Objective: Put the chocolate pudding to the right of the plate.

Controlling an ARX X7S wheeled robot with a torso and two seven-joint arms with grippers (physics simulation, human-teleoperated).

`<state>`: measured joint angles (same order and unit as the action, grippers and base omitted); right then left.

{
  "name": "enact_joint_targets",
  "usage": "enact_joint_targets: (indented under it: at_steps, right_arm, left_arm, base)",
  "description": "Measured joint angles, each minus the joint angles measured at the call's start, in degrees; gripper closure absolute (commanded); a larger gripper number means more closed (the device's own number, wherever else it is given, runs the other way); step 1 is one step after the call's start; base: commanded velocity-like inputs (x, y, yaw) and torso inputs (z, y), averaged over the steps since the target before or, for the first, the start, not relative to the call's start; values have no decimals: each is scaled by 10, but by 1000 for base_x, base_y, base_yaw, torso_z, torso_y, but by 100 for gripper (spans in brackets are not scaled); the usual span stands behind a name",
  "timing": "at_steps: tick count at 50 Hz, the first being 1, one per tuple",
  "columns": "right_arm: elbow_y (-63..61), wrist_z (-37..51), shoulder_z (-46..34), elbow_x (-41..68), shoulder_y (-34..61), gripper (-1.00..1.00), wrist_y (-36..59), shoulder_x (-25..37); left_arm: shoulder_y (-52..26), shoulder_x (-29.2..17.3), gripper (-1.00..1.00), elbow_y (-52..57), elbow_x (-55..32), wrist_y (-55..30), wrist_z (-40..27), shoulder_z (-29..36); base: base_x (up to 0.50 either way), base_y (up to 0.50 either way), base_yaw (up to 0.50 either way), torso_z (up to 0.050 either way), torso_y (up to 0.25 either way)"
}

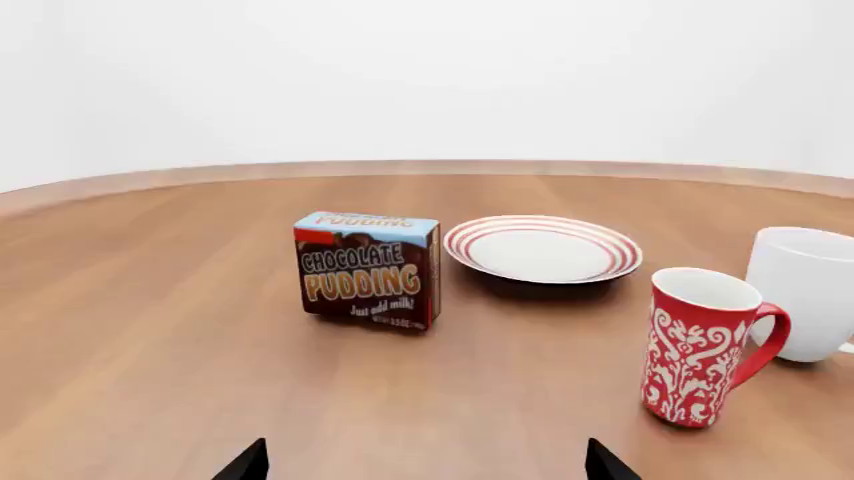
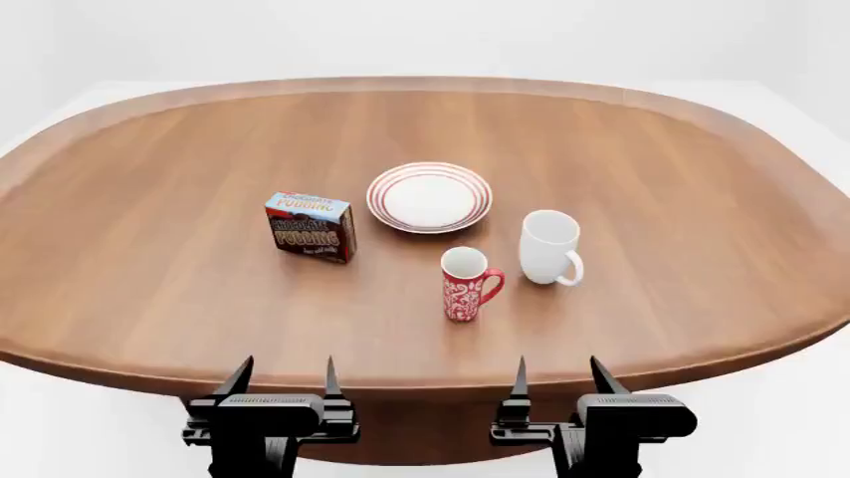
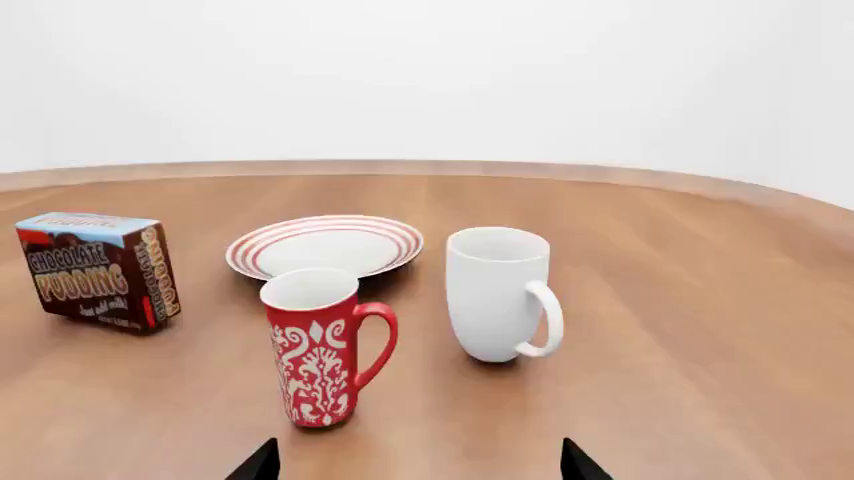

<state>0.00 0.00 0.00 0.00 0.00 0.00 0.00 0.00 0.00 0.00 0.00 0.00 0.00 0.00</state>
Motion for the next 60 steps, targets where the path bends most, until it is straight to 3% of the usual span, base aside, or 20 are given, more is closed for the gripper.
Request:
enact_joint_targets:
  at_steps: [9,29,44,49,60]
  right_arm:
    - [-4,7,-11,18,-1,-100,-2,10]
    - [5,36,-38,42,2,-100,-9,30]
    - [1,52,-54,52,6,-100,1,43]
    - [-47,57,-57,66,19,-100,68,53]
    - [-243,70,-39,129,111,-100,327,90]
  left_arm:
    - [0,-10,-100,-3,-8,3,-9,14]
    - [-3,-33,-100,-13,-27,14,-34,41]
    - [-5,-45,-100,-10,-38,10,-48,55]
    - [-16,-53,-100,29,-43,-42,-53,59]
    - [-105,-77,-100,188,-74,-275,-62,53]
  base:
    - [0,0,0,0,0]
    - [0,497,0,0,0]
    - [0,7,0,0,0]
    - [0,0,0,0,0]
    - [62,0,0,0,0]
